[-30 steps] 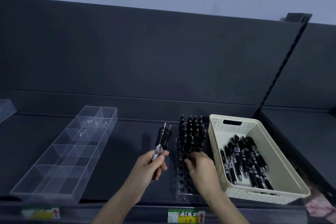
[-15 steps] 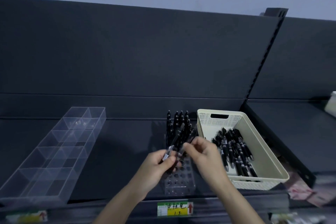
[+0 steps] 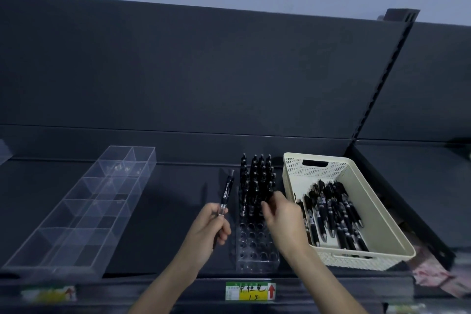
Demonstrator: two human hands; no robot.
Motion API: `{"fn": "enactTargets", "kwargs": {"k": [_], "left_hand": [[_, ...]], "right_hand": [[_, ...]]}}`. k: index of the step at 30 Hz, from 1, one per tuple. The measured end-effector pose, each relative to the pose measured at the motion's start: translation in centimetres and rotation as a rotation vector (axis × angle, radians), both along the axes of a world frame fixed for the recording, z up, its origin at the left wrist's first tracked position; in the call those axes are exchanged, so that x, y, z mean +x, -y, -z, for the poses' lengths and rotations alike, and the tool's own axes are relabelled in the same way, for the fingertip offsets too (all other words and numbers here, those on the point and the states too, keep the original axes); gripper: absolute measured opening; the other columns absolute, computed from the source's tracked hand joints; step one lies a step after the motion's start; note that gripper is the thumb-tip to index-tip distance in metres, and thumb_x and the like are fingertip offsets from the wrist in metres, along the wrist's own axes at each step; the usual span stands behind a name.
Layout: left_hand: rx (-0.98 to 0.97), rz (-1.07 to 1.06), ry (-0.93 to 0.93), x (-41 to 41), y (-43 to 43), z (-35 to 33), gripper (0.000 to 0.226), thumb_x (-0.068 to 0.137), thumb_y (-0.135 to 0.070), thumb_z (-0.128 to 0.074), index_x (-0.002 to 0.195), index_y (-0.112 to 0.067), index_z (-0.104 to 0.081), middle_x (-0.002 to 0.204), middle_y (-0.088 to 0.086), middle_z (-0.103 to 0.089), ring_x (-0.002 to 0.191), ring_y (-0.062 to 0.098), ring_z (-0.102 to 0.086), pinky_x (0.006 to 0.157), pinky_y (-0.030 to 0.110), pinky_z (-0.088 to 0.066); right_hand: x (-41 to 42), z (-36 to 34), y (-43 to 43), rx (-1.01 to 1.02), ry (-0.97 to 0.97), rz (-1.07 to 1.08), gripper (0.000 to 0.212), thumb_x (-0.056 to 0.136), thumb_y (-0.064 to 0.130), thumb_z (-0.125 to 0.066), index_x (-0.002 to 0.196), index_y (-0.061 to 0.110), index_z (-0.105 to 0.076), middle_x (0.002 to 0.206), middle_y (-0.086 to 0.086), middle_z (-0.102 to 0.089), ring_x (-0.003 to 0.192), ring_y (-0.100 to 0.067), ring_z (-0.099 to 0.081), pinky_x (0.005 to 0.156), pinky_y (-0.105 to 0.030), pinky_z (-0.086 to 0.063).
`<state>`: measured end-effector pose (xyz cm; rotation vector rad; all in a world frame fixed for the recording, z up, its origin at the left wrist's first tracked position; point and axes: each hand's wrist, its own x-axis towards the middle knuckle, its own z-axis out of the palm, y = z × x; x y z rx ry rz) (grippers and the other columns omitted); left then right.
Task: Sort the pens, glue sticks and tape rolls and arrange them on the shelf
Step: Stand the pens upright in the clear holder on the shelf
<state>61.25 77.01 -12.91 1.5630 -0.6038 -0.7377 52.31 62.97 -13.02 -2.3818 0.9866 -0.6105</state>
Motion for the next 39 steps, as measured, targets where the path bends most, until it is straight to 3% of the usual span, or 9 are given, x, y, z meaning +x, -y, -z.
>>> {"fn": "enactTargets", "kwargs": {"k": [4,10,17,21,26,28,32,34,39], "left_hand": [[-0.013,-0.005,-0.012,0.3,-0.2,0.5,0.018,0.095,-0.004,-0.045,0.096,-0.015,-0.058,0.083,0.003,-0.055,0.08,0.01,-0.058,0.083,0.029,-0.055],[-0.062,-0.076,0.07,0.4,0.2,0.6,0.027,0.083,0.001,-0.062,0.086,-0.026,-0.068,0.079,-0.012,-0.072,0.08,-0.003,-0.065,0.072,0.008,-0.049],[-0.061,-0.052,0.066,0.1,0.9,0.5,0.03,0.082,0.002,-0.063,0.084,-0.028,-0.069,0.078,-0.012,-0.074,0.076,0.0,-0.068,0.065,0.017,-0.054],[-0.058,-0.02,0.097,-0.6,1.7,0.3,0.03,0.08,0.0,-0.067,0.08,-0.03,-0.067,0.071,-0.01,-0.072,0.069,-0.001,-0.066,0.06,0.015,-0.052],[-0.007,0.062,0.184,-1.9,3.4,0.6,0.025,0.076,-0.005,-0.072,0.101,-0.01,-0.07,0.08,-0.004,-0.069,0.072,0.004,-0.064,0.066,0.013,-0.05],[0.07,0.098,0.295,-1.9,3.5,0.9,0.031,0.079,-0.011,-0.071,0.111,-0.011,-0.067,0.093,-0.002,-0.069,0.082,0.004,-0.063,0.076,0.012,-0.05],[0.373,0.295,0.829,-1.5,3.2,1.8,0.039,0.091,-0.029,-0.057,0.129,-0.02,-0.055,0.131,-0.009,-0.052,0.122,0.004,-0.043,0.104,0.015,-0.032],[0.435,0.353,0.901,-1.5,3.2,2.0,0.04,0.093,-0.031,-0.052,0.131,-0.021,-0.052,0.136,-0.009,-0.046,0.127,0.004,-0.036,0.106,0.017,-0.029],[0.455,0.365,0.943,-1.2,3.6,2.3,0.04,0.092,-0.032,-0.054,0.13,-0.021,-0.054,0.135,-0.007,-0.047,0.126,0.007,-0.037,0.105,0.021,-0.032]], "right_hand": [[0.5,0.0,-0.2,-0.04,-0.034,0.01,0.015,0.095,0.024,-0.046,0.093,0.009,-0.05,0.062,0.003,-0.05,0.053,-0.014,-0.049,0.049,-0.022,-0.038],[0.4,0.2,-0.1,-0.053,-0.042,0.03,0.019,0.094,0.024,-0.05,0.099,0.007,-0.056,0.081,-0.007,-0.067,0.068,-0.02,-0.061,0.061,-0.025,-0.047],[-0.8,-0.3,-0.3,0.009,0.048,0.031,0.028,0.09,0.02,-0.058,0.116,0.009,-0.06,0.101,-0.004,-0.07,0.089,-0.014,-0.065,0.082,-0.02,-0.051],[-2.1,-2.4,-0.9,0.128,0.211,-0.031,0.012,0.086,0.018,-0.063,0.092,0.012,-0.07,0.073,0.013,-0.064,0.069,0.003,-0.057,0.064,-0.002,-0.042],[-2.4,-3.2,-1.0,0.241,0.182,-0.093,0.033,0.084,0.02,-0.065,0.054,0.02,-0.051,0.05,0.008,-0.046,0.046,-0.001,-0.043,0.049,-0.014,-0.035],[-2.9,-3.2,-0.3,0.219,0.183,-0.038,0.038,0.085,0.016,-0.063,0.052,0.021,-0.045,0.047,0.008,-0.043,0.043,-0.001,-0.041,0.047,-0.014,-0.033],[-3.5,-4.1,1.6,0.089,0.222,0.07,0.025,0.086,0.017,-0.062,0.063,0.017,-0.052,0.054,0.013,-0.049,0.053,0.001,-0.044,0.051,-0.006,-0.035],[-3.2,-4.2,2.1,0.068,0.238,0.091,0.019,0.086,0.017,-0.061,0.069,0.013,-0.054,0.058,0.013,-0.051,0.056,-0.001,-0.047,0.054,-0.004,-0.036],[-1.8,-2.2,2.3,0.036,0.089,0.05,0.022,0.089,0.02,-0.058,0.076,0.003,-0.056,0.07,-0.009,-0.063,0.069,-0.027,-0.058,0.061,-0.029,-0.038]]}}
